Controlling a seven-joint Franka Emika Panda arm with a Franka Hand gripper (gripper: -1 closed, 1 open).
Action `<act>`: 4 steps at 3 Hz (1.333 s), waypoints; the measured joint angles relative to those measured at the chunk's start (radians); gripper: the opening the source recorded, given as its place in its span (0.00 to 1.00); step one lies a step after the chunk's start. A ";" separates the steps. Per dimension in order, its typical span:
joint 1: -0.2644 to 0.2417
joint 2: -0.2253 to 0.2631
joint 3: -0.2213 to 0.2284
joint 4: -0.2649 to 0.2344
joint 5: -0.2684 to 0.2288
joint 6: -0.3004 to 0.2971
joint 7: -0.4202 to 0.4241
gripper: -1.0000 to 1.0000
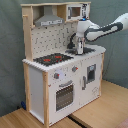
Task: Play with the kitchen
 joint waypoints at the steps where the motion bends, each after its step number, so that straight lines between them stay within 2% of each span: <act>1: 0.023 0.076 0.003 0.006 -0.061 -0.001 0.019 1.00; 2: 0.036 0.103 0.003 0.008 -0.087 -0.001 0.020 1.00; 3: 0.039 0.106 0.003 0.008 -0.089 -0.002 0.020 0.00; 4: 0.076 0.115 0.006 0.063 -0.106 -0.028 0.023 0.00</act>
